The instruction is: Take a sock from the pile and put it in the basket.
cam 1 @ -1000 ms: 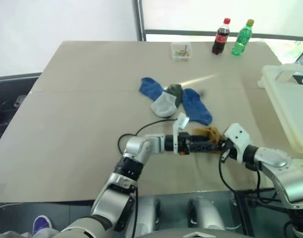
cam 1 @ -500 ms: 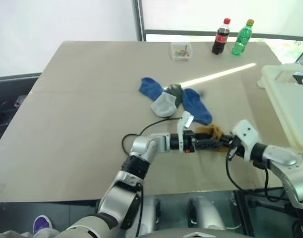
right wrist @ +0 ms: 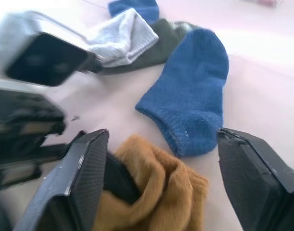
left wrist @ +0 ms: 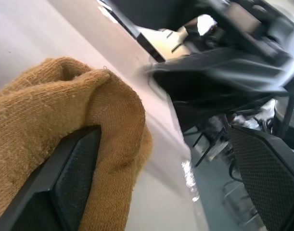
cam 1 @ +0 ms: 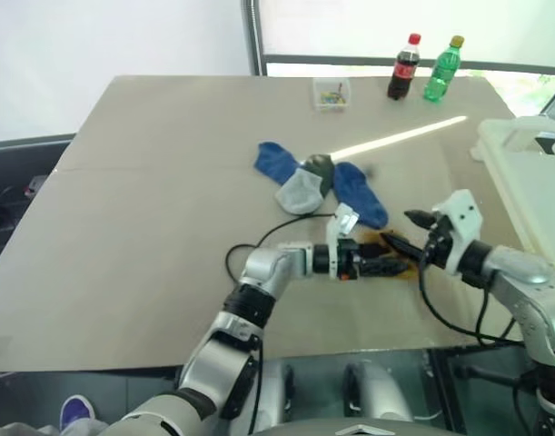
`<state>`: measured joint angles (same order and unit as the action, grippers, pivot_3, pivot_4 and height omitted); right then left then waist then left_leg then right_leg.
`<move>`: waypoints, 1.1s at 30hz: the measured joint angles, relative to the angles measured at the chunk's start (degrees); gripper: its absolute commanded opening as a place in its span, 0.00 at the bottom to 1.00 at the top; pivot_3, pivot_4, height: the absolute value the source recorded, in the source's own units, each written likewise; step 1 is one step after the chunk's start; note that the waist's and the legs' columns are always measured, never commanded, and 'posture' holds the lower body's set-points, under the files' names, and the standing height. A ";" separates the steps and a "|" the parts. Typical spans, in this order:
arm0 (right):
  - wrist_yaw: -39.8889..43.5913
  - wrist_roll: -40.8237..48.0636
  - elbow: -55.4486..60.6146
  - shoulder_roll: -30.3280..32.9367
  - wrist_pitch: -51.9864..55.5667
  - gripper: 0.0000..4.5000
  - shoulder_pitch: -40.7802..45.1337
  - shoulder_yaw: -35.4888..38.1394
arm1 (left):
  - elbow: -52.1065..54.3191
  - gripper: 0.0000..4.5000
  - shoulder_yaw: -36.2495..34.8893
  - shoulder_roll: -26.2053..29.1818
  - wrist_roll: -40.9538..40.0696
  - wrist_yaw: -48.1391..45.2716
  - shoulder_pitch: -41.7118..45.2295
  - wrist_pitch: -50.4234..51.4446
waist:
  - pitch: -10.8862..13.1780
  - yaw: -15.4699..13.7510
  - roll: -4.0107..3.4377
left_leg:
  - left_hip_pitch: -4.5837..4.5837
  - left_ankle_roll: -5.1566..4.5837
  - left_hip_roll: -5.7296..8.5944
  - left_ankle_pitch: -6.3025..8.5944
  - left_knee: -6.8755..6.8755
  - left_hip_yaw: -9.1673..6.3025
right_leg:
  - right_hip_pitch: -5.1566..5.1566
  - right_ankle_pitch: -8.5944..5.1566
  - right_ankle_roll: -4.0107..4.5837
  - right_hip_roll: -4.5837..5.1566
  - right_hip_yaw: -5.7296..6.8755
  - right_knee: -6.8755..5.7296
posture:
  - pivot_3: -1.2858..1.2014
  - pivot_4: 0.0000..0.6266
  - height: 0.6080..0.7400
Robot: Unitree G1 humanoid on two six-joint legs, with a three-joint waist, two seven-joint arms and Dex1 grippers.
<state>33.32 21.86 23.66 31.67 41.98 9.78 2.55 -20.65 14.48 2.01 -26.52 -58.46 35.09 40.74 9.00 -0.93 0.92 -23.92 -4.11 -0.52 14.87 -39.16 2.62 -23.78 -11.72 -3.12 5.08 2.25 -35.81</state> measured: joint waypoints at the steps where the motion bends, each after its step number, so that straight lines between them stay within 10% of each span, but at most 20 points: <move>1: -0.46 -1.03 -1.46 -0.16 -0.15 0.82 -0.01 -0.81 | 1.06 1.00 0.21 0.46 0.11 -0.16 -0.64 -0.29 | 0.00 0.01 0.00 | -0.04 0.00 0.00 0.00 0.00 0.01 | -0.04 0.00 0.00 0.01 -0.01 0.00 | 0.52 0.24 0.94; 23: 1.49 -1.28 -5.53 3.15 7.19 0.82 0.97 -3.52 | 23.32 1.00 -3.33 15.87 1.10 -0.51 -10.80 -9.72 | -0.01 0.10 -0.04 | 0.03 0.00 -0.04 0.01 0.03 0.01 | -0.01 0.00 0.02 0.05 0.00 0.03 | 0.52 0.24 0.94; 33: 7.65 -1.61 -9.00 5.03 6.52 0.01 4.53 -8.36 | 27.61 1.00 -7.35 25.66 -1.76 -5.41 -15.14 -11.98 | -0.39 0.28 0.24 | 0.19 0.01 -0.09 0.02 0.07 0.03 | 0.04 -0.01 0.02 0.07 0.04 0.04 | 0.52 0.24 0.94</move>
<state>40.97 20.25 14.66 36.69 48.50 14.32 -5.82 6.96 7.13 27.67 -28.28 -63.87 19.95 28.76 8.60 -0.66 1.16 -23.74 -4.11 -0.61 14.89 -39.08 2.65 -23.74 -11.74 -3.09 5.14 2.28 -35.78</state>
